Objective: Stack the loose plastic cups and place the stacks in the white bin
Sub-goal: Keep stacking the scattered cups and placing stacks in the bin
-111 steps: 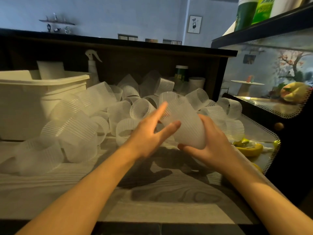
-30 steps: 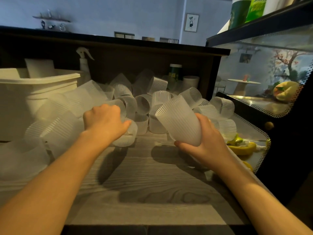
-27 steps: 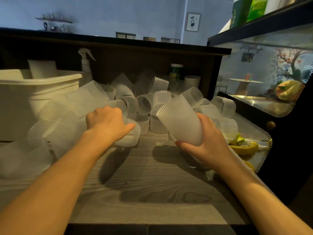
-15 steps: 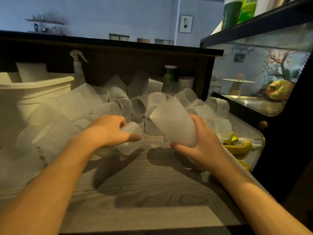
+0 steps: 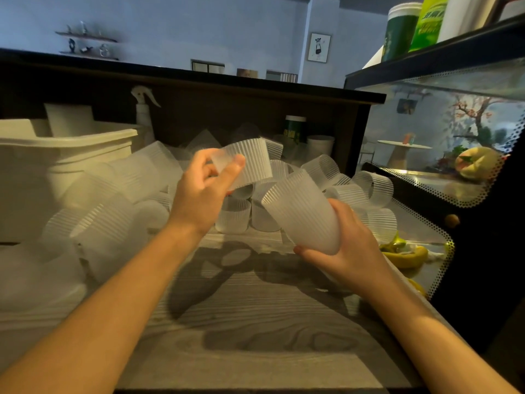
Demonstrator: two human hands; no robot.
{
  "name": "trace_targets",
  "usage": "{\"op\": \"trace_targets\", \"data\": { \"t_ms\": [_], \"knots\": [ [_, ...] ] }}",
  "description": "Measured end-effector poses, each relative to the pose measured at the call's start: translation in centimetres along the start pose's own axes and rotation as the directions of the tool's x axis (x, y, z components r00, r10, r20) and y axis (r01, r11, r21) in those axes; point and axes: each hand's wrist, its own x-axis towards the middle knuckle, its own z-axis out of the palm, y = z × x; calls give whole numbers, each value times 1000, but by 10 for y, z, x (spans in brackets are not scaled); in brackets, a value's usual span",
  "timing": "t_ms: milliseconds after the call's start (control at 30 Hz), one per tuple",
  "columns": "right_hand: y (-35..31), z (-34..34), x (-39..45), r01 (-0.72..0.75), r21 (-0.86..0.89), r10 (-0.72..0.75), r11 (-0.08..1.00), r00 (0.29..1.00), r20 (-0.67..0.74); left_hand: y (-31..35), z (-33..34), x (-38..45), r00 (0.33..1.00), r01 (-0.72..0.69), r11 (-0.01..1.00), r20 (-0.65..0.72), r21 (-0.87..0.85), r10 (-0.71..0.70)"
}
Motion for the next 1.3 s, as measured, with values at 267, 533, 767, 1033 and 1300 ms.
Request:
{"op": "trace_targets", "data": {
  "t_ms": [267,533,767,1033,1300],
  "knots": [
    [-1,1,1,3,3,-3,1000,1000,2,-7,28,-19,983,-70,997,174,33,63],
    [4,2,0,-29,40,31,999,998,-55,-16,31,-28,895,-88,955,443,284,-49],
    [14,-16,5,-159,114,189,981,923,-336,-20,33,-28,899,-180,919,437,350,9],
    [36,-40,6,-349,211,407,913,783,-469,-39,55,-23,909,-283,801,414,527,49],
    [34,-37,4,-410,153,435,899,801,-410,-50,90,-3,880,-422,531,473,735,46]
  ]
}}
